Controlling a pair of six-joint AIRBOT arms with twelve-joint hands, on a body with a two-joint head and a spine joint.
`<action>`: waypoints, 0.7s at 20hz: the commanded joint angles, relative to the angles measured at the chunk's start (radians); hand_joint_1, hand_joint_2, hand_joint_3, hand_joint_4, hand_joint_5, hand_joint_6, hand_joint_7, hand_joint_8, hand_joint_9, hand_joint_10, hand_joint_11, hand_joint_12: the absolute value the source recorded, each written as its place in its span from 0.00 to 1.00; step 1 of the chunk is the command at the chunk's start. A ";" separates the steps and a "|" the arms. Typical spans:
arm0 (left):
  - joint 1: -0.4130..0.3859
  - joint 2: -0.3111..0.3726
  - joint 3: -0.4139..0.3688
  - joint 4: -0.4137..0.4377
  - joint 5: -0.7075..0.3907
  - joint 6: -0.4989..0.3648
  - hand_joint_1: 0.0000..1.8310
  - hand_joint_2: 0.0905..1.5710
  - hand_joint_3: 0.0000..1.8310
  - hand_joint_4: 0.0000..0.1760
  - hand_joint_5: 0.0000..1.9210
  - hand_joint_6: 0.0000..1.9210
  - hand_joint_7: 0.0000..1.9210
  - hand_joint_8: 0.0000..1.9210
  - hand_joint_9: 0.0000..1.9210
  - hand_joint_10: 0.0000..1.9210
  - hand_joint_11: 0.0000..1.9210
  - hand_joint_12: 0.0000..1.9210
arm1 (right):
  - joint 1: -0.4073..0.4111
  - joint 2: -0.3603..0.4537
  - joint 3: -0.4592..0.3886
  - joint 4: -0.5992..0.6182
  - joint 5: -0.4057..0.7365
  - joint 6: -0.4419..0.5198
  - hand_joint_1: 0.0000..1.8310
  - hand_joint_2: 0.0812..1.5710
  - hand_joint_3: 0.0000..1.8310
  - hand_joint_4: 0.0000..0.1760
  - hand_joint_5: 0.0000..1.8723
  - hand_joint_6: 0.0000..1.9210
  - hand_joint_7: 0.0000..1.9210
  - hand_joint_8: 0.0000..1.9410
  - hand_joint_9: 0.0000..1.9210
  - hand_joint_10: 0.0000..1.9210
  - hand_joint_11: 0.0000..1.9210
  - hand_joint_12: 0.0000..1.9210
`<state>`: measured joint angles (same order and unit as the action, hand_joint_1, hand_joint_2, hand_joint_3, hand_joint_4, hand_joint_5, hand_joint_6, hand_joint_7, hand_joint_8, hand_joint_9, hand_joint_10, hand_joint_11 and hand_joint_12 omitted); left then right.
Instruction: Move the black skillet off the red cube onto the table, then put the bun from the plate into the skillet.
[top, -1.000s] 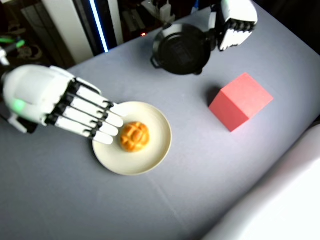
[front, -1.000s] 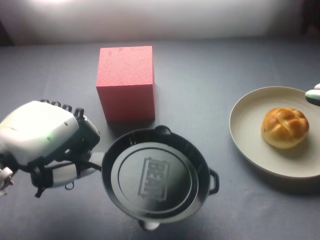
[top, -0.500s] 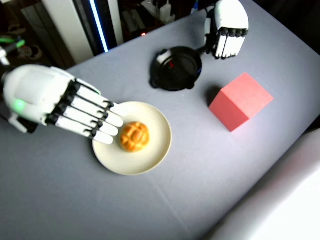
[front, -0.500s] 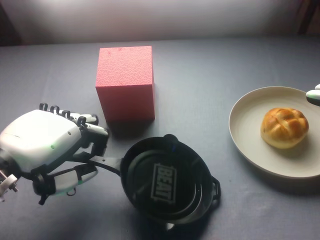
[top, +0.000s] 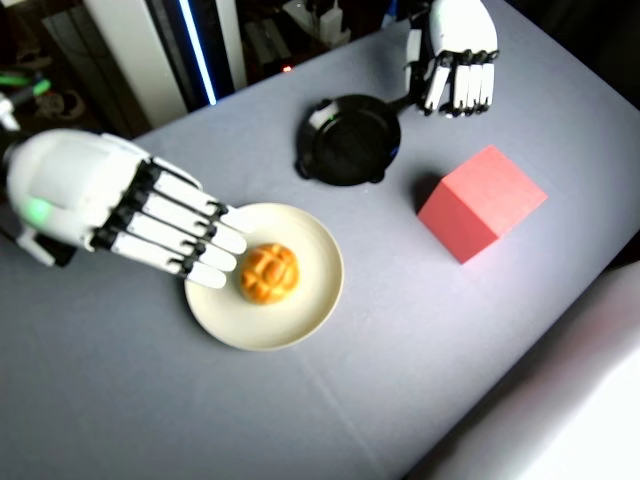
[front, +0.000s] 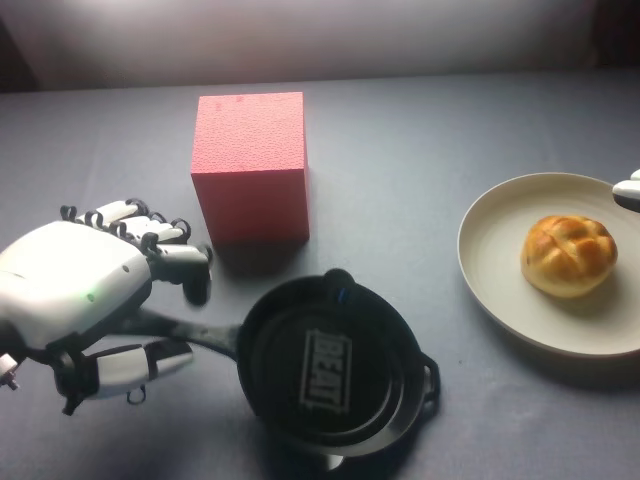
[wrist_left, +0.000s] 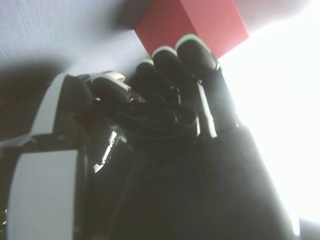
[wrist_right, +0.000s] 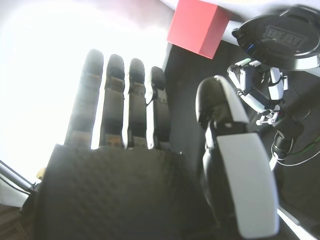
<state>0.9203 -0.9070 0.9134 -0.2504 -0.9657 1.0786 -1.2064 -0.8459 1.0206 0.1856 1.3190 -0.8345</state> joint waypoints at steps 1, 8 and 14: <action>0.005 0.017 -0.006 0.010 -0.148 0.002 0.45 0.68 0.00 0.00 0.30 0.23 0.26 0.43 0.23 0.46 0.06 0.66 | 0.011 0.002 0.007 0.014 0.124 0.007 0.37 0.85 0.00 0.00 0.21 0.00 0.20 0.00 0.18 0.00 0.17 0.01; 0.019 0.048 -0.038 0.031 -0.237 0.002 0.48 0.67 0.00 0.00 0.33 0.01 0.34 0.07 0.32 0.19 0.17 0.53 | 0.116 -0.029 0.071 -0.013 0.002 0.007 0.57 0.70 0.00 0.16 0.20 0.00 0.19 0.00 0.17 0.00 0.17 0.02; 0.044 0.091 -0.087 0.064 -0.358 0.002 0.42 0.59 0.00 0.25 0.18 0.00 0.24 0.00 0.25 0.01 0.01 0.61 | 0.256 -0.105 0.182 -0.113 -0.225 0.073 0.56 0.58 0.00 0.31 0.18 0.00 0.16 0.00 0.14 0.00 0.15 0.02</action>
<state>0.9672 -0.8215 0.8272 -0.2012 -1.1950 1.0794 -0.9474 -0.9642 1.2083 0.0433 0.9798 -0.7658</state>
